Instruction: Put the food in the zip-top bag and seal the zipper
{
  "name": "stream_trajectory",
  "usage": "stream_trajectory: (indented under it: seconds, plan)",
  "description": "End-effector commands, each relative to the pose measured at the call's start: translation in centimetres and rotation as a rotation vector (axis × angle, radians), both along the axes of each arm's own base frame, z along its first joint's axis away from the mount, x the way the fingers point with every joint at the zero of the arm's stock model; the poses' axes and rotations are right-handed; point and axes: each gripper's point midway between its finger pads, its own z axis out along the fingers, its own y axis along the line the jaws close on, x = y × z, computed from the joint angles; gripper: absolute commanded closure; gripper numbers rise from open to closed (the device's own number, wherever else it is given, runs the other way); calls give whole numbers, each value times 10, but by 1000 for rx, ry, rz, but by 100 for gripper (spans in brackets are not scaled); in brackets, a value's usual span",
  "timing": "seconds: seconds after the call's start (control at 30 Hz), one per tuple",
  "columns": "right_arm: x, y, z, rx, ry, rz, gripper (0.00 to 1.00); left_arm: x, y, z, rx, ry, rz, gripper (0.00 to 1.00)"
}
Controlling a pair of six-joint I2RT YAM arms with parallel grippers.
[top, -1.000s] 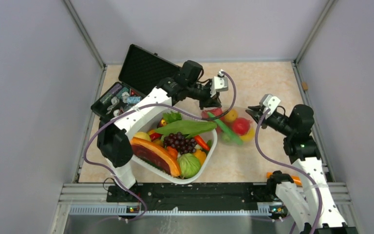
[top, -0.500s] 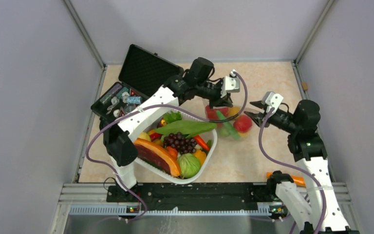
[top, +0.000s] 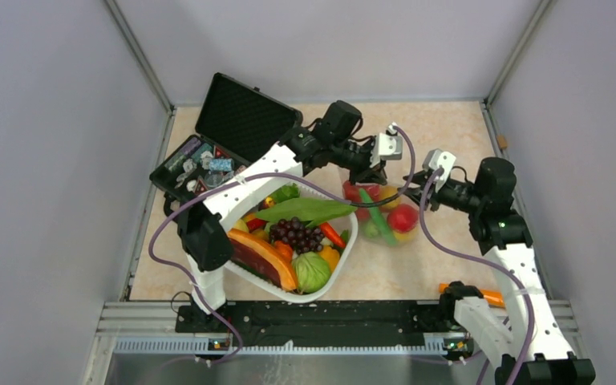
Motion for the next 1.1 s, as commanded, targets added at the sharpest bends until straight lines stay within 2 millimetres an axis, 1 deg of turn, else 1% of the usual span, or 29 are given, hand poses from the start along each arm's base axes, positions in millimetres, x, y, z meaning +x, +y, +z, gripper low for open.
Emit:
stream_trajectory:
  seconds: [0.0, 0.2, 0.3, 0.43, 0.57, 0.6, 0.63, 0.77, 0.83, 0.9, 0.93, 1.07]
  plan:
    - [-3, 5, 5, -4, -13, 49, 66, 1, -9, 28, -69, -53, -12, 100]
    - [-8, 7, 10, 5, -18, 71, 65, 2, -13, 29, -81, -51, -2, 100]
    - [-7, 6, 6, 3, 4, 64, 62, 1, -15, 29, -88, -47, -7, 100]
    - [2, 0, -3, -23, 12, 19, 62, -2, -17, 28, -90, -38, -18, 100]
    - [1, 4, -8, -14, 11, 48, 68, -3, -19, 27, -92, -35, -21, 100]
    - [1, 5, -8, -7, 9, 49, 74, -3, -19, 26, -90, -32, -21, 100]
    - [2, 5, -8, -1, 9, 45, 78, -2, -19, 26, -91, -32, -19, 100]
    - [2, 5, -11, 3, 13, 44, 80, -1, -21, 23, -94, -29, -14, 100]
    - [3, 4, -14, -1, 21, 33, 78, 0, -21, 21, -90, -29, -10, 100]
    - [3, 3, -15, -4, 17, 31, 69, 3, -21, 19, -83, -37, -3, 100]
    - [4, 3, -13, -4, 11, 29, 66, 4, -21, 18, -79, -40, 0, 100]
    - [5, 4, -12, 3, 6, 30, 66, 3, -22, 18, -82, -35, -8, 100]
